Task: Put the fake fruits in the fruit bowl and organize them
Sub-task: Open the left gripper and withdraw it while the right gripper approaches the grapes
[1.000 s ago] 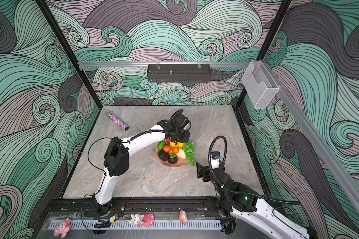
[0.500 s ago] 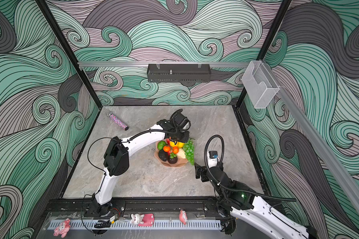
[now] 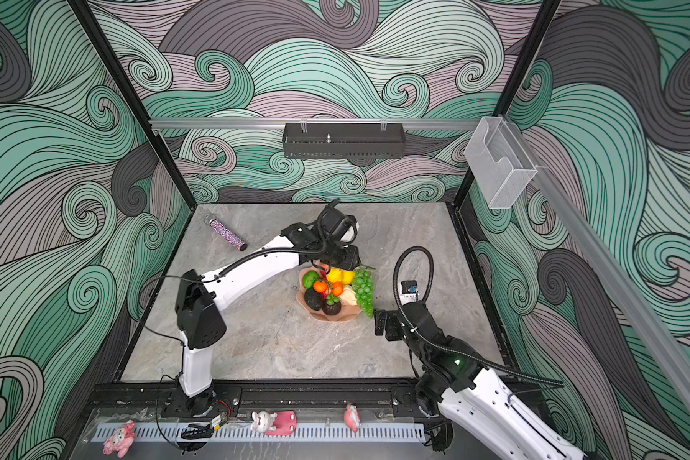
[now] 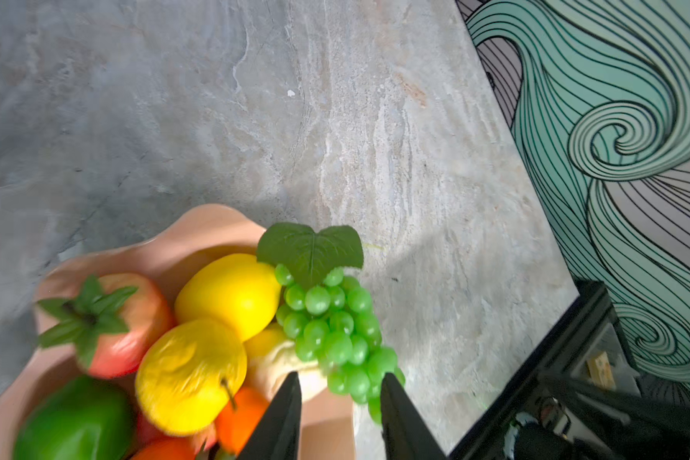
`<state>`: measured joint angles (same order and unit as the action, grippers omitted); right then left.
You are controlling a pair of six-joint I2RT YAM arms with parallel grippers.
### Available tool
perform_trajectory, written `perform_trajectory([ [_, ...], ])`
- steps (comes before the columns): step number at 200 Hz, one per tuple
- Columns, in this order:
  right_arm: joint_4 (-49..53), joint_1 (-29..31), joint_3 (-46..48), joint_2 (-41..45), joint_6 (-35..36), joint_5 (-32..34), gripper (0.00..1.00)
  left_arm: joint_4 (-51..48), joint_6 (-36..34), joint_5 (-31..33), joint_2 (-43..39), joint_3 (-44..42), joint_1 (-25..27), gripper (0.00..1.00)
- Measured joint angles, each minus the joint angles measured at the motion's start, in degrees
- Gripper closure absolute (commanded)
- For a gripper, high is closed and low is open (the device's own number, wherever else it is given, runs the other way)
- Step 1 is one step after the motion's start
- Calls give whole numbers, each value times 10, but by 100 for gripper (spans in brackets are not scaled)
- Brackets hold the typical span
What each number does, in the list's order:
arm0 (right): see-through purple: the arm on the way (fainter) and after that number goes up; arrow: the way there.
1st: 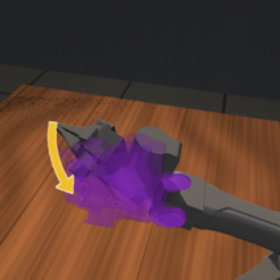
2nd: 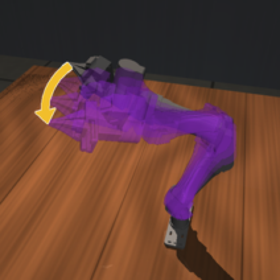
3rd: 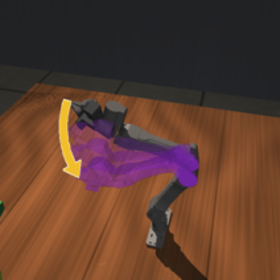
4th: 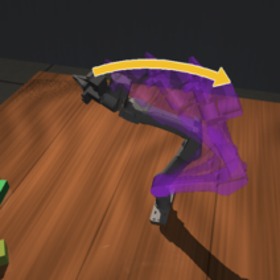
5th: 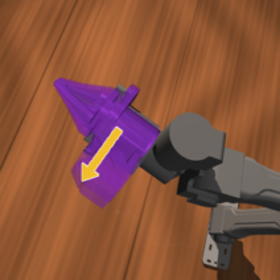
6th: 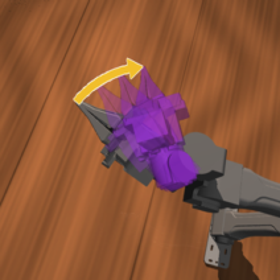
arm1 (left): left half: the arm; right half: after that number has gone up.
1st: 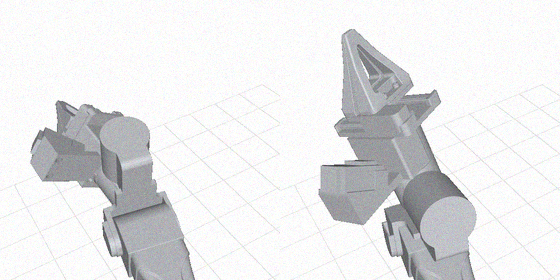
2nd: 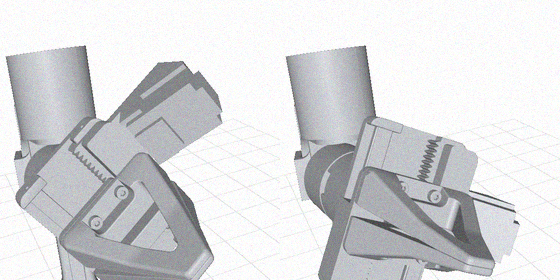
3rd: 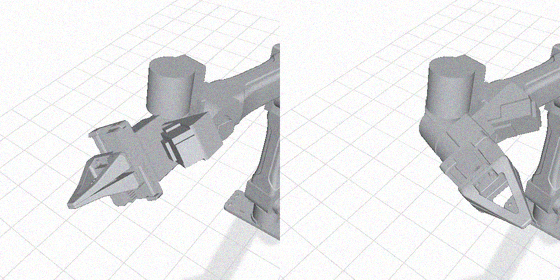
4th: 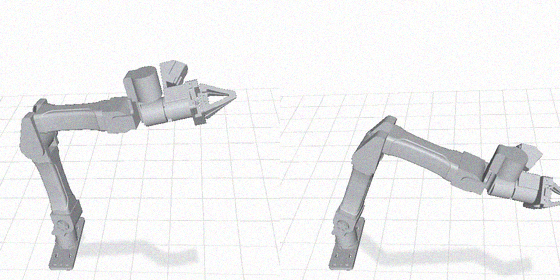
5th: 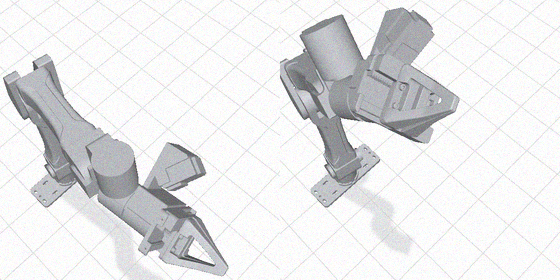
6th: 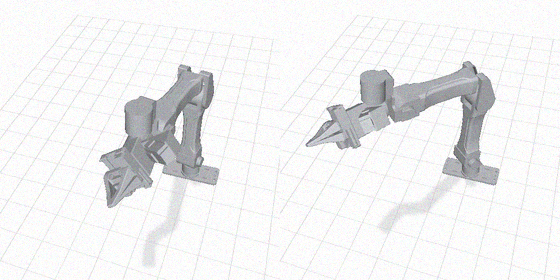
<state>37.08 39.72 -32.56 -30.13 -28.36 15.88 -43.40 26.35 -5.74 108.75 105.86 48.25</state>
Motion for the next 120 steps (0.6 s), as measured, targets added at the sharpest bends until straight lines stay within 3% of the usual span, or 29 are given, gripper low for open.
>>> perform_trajectory([
  [32,-5,-46,-33,-55,9,-44,2,50,-4,32,-197,-188,-41,44],
  [49,-5,-65,-40,-81,15,-60,2,102,-3,87,-319,-319,-78,32],
  [74,-6,-94,-54,-112,26,-80,3,157,-1,187,-465,-461,-132,30],
  [93,-18,-106,-56,-129,33,-109,4,187,7,247,-527,-525,-163,29],
  [120,-54,-108,-43,-158,42,-192,4,210,25,293,-554,-571,-189,28],
])
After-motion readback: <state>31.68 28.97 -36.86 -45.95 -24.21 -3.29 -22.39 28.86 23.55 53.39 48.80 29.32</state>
